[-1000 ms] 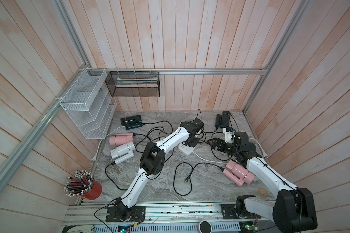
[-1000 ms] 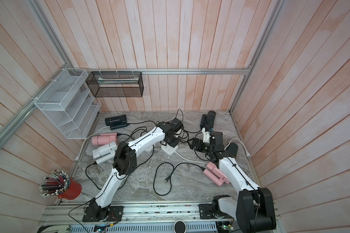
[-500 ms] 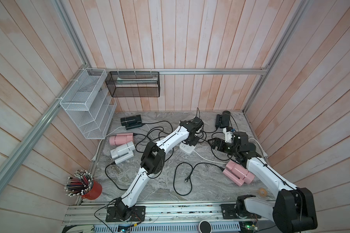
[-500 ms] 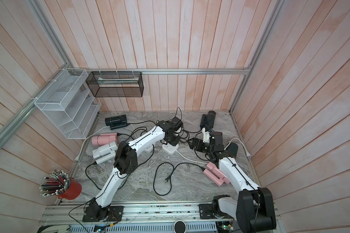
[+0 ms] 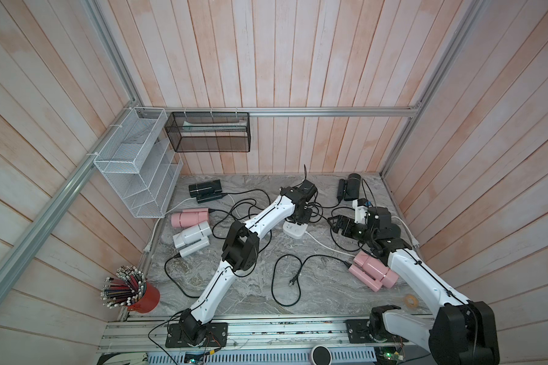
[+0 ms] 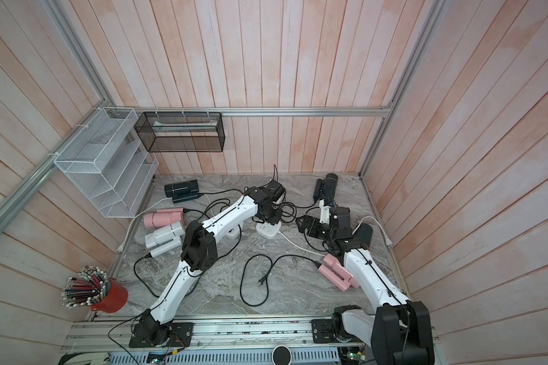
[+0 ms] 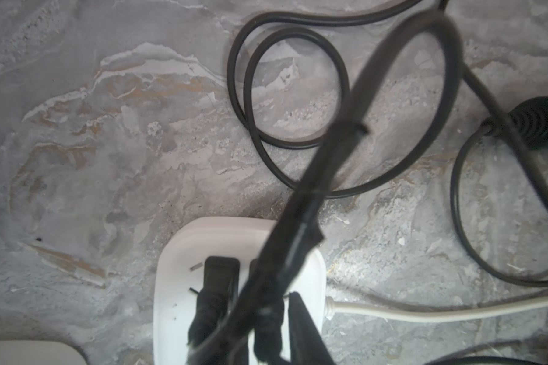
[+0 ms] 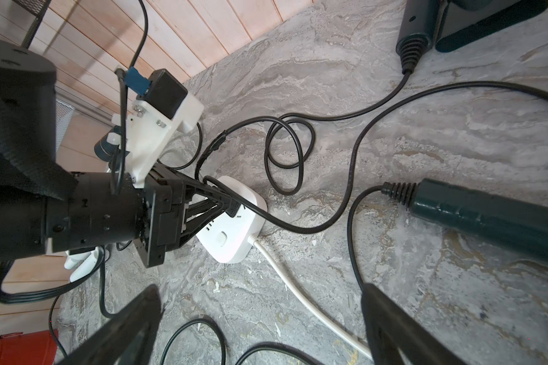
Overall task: Charge the blow dryers
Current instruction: Insert the plug into the socket, then pick up the plug from the center of the board.
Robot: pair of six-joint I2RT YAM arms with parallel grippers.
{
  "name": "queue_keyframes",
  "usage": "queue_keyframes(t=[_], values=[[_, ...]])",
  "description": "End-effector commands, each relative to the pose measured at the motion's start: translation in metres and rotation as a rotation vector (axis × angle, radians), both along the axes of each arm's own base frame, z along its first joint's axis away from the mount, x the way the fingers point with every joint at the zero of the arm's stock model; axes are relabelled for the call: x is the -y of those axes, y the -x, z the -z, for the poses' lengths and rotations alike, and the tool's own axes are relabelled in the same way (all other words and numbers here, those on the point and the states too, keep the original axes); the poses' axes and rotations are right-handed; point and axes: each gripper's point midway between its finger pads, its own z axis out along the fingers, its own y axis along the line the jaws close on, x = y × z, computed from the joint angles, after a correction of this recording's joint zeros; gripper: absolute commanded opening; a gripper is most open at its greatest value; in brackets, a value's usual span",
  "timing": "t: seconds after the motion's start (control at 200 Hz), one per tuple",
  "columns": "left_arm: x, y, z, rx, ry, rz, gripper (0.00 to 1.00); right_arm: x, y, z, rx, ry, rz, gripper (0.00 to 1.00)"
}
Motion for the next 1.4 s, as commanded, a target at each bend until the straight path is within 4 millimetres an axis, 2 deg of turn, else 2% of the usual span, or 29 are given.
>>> queue_keyframes(t=[0.0,0.14,0.315,0.46,0.48,0.485,0.605,0.73,0.845,0.935,0.995,1.22,1.305,1.395], values=[[-0.002,-0.004,-0.001,0.003,0.006,-0.027,0.31,0.001,0.007,0.006,-0.016,0.011,0.004,0.99],[-0.003,0.000,-0.014,0.012,0.022,-0.017,0.41,0.000,0.009,0.004,-0.011,0.006,-0.004,0.99],[-0.004,0.010,-0.031,0.031,0.055,-0.003,0.42,-0.001,0.013,0.007,-0.017,0.005,-0.013,1.00],[-0.010,0.029,-0.041,0.036,0.070,0.017,0.43,-0.002,0.018,0.006,-0.006,0.015,-0.034,1.00],[-0.013,0.034,-0.035,0.023,0.063,0.017,0.43,-0.002,0.019,0.006,-0.004,0.017,-0.038,1.00],[-0.011,0.033,-0.040,0.033,0.075,0.018,0.43,-0.003,0.019,0.006,-0.004,0.016,-0.040,1.00],[-0.027,0.054,-0.044,0.030,0.113,0.008,0.45,-0.008,0.025,0.007,-0.007,0.020,-0.067,1.00],[-0.045,0.071,-0.050,0.052,0.176,-0.007,0.47,-0.023,0.033,0.010,-0.006,0.034,-0.112,1.00],[-0.058,0.087,-0.057,0.059,0.293,-0.028,0.48,-0.040,0.043,0.018,-0.022,0.035,-0.144,0.85],[-0.062,0.100,-0.071,0.091,0.384,-0.010,0.49,-0.051,0.052,0.028,-0.048,0.016,-0.152,0.71],[-0.063,0.108,-0.080,0.109,0.438,0.008,0.51,-0.058,0.057,0.036,-0.070,-0.006,-0.166,0.66],[-0.071,0.140,-0.112,0.171,0.632,0.042,0.54,-0.076,0.073,0.074,-0.181,-0.019,-0.203,0.61],[-0.074,0.150,-0.115,0.182,0.696,0.048,0.58,-0.073,0.071,0.088,-0.218,0.004,-0.178,0.59],[-0.075,0.163,-0.116,0.193,0.755,0.084,0.61,-0.075,0.067,0.093,-0.232,0.005,-0.176,0.59]])
